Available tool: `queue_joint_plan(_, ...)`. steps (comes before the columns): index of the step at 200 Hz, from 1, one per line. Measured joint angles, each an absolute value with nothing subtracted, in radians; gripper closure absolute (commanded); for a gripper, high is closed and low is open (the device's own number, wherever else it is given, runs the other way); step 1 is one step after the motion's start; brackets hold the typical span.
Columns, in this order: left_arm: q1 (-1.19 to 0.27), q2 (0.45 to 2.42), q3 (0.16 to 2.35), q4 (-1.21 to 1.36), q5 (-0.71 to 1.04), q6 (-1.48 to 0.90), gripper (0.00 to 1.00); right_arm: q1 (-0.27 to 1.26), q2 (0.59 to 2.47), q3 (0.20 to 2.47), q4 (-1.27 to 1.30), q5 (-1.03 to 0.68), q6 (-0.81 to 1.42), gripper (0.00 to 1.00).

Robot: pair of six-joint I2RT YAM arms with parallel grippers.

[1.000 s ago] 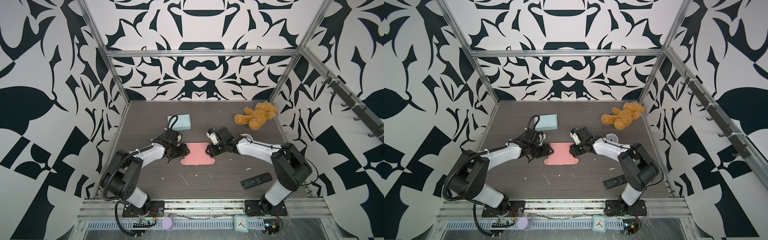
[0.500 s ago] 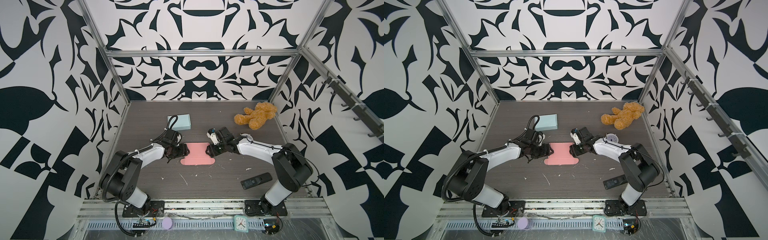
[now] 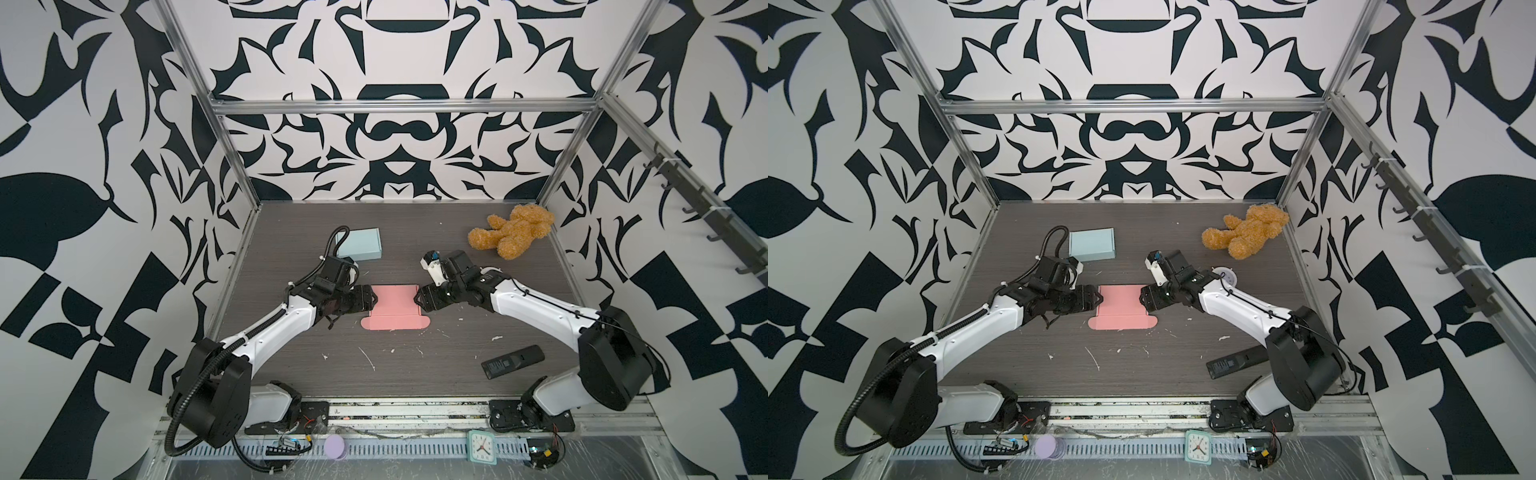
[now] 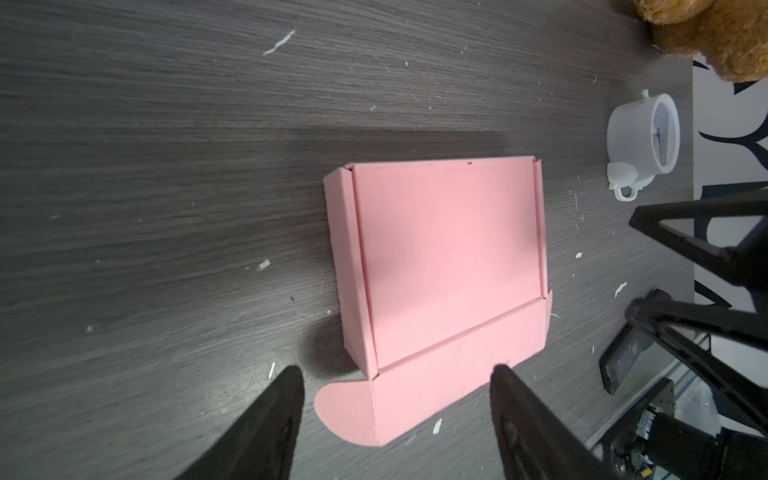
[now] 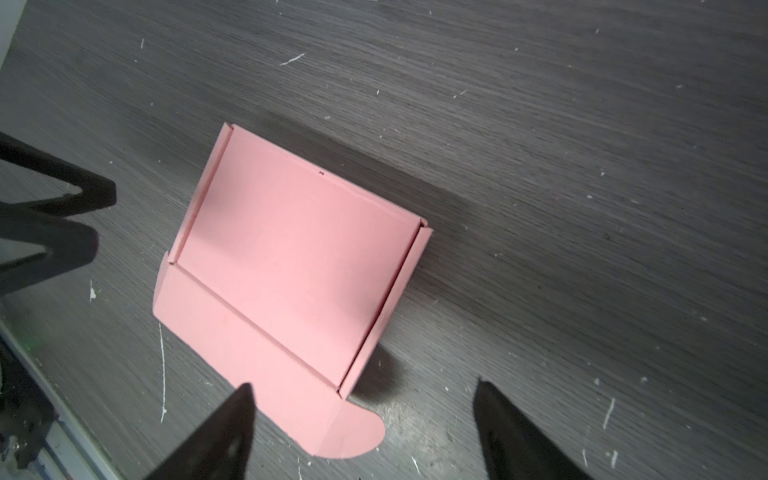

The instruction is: Fold the paper box

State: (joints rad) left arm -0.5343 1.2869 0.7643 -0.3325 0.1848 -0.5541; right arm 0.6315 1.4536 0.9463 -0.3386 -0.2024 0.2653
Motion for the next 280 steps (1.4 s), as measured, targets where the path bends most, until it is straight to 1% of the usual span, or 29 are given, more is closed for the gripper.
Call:
queue_joint_plan(35,-0.602,1.235,0.759,-0.364,0.170,-0.571,0.27,0.670,1.359,0.891,-0.379,-0.199,0.307,0.08)
queue_joint_plan(65,-0.630,1.218,0.741,-0.368,0.158,-0.593,0.27,0.707,1.345,0.854,-0.392,-0.199,0.348,0.07)
queue_joint_plan(108,-0.646,1.232,0.684,-0.361,0.153,-0.622,0.27,0.744,1.390,0.830,-0.379,-0.199,0.387,0.07)
queue_joint_plan(147,-0.648,1.259,0.678,-0.345,0.153,-0.632,0.27,0.764,1.443,0.830,-0.343,-0.200,0.401,0.08)
queue_joint_plan(229,-0.648,1.323,0.678,-0.305,0.154,-0.632,0.27,0.783,1.499,0.830,-0.289,-0.211,0.421,0.13)
queue_joint_plan(280,-0.648,1.333,0.677,-0.279,0.157,-0.633,0.28,0.801,1.513,0.830,-0.266,-0.220,0.429,0.15)
